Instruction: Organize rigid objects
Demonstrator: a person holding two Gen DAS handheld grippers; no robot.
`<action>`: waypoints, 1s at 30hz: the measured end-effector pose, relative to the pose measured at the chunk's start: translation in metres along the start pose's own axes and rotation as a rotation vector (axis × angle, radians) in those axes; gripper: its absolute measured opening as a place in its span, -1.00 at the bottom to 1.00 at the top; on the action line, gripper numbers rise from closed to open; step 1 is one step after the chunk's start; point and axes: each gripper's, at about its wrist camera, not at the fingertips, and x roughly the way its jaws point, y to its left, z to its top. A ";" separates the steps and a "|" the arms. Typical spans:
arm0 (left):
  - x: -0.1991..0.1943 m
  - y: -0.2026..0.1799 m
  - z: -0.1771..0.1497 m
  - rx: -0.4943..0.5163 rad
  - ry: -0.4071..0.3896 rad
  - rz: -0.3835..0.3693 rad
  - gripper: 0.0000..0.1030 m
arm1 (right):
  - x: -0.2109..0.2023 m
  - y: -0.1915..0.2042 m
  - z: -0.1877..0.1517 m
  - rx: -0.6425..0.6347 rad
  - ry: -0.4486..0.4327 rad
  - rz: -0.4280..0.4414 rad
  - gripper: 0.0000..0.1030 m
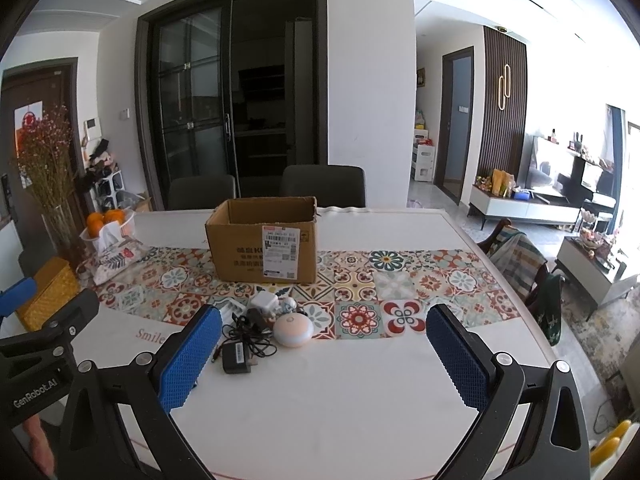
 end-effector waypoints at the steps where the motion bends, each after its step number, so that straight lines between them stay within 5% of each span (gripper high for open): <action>1: 0.000 0.000 0.000 0.000 0.000 -0.001 1.00 | 0.000 0.000 0.000 0.003 -0.001 -0.002 0.99; 30: 0.003 -0.001 0.002 0.008 0.005 -0.002 1.00 | 0.005 0.002 -0.002 0.002 0.004 0.007 0.99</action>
